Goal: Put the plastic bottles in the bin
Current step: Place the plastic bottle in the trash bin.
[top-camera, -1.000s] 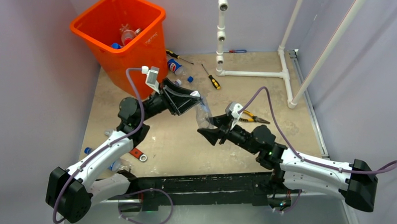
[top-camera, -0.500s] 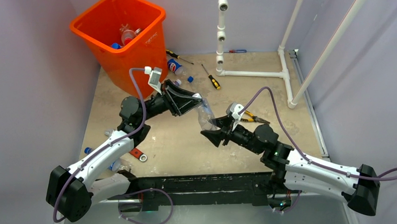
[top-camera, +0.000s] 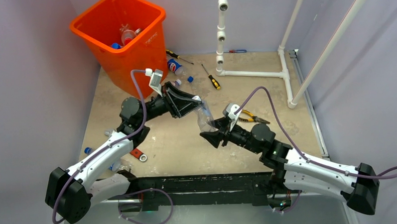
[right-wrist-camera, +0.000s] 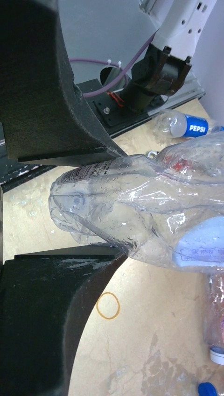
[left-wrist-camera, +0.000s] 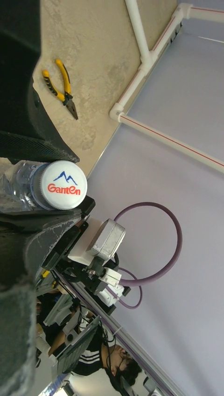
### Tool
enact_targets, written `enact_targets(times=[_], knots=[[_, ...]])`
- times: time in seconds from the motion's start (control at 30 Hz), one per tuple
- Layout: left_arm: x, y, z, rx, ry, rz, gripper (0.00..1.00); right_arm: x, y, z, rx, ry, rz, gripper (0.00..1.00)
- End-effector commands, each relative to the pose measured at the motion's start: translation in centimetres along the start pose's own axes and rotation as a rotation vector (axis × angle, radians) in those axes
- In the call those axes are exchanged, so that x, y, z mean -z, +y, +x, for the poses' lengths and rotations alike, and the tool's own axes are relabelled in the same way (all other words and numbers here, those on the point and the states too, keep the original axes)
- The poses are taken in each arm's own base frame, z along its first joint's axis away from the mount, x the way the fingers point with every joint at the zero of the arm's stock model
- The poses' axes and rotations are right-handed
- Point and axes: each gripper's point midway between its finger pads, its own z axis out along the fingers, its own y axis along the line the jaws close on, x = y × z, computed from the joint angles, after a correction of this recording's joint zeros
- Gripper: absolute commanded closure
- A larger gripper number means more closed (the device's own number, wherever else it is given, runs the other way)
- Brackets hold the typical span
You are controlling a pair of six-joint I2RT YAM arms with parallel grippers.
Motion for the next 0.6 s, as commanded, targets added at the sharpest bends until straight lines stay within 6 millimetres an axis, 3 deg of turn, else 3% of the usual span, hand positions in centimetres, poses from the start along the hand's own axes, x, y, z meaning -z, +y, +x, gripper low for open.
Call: enact_targets(times=[0.0,0.3,0.37,0.47,0.53,0.57], knots=[[-0.1,1.1,0.8,-0.012,0.012,-0.018,1.0,-0.7,1.1,0.4,0.029,0.014,-0.07,0.68],[-0.2,2.1,1.5,-0.007,0.025,-0.036,1.0,-0.4,1.0,1.4,0.012,0.041,-0.064,0.56],[-0.3,2.0,1.2,-0.017,0.02,-0.039,1.0,-0.5,0.8,1.5,0.001,0.047,-0.053,0.46],[-0.2,2.0,0.8,-0.029,0.014,-0.056,1.0,-0.8,1.0,1.3,-0.022,0.061,-0.053,0.24],[-0.2,2.0,0.4,-0.034,-0.002,-0.068,1.0,-0.7,1.0,1.0,-0.04,0.058,-0.045,0.04],[-0.2,1.8,0.1,-0.039,-0.012,-0.07,1.0,-0.6,1.0,0.7,-0.048,0.049,-0.041,0.01]])
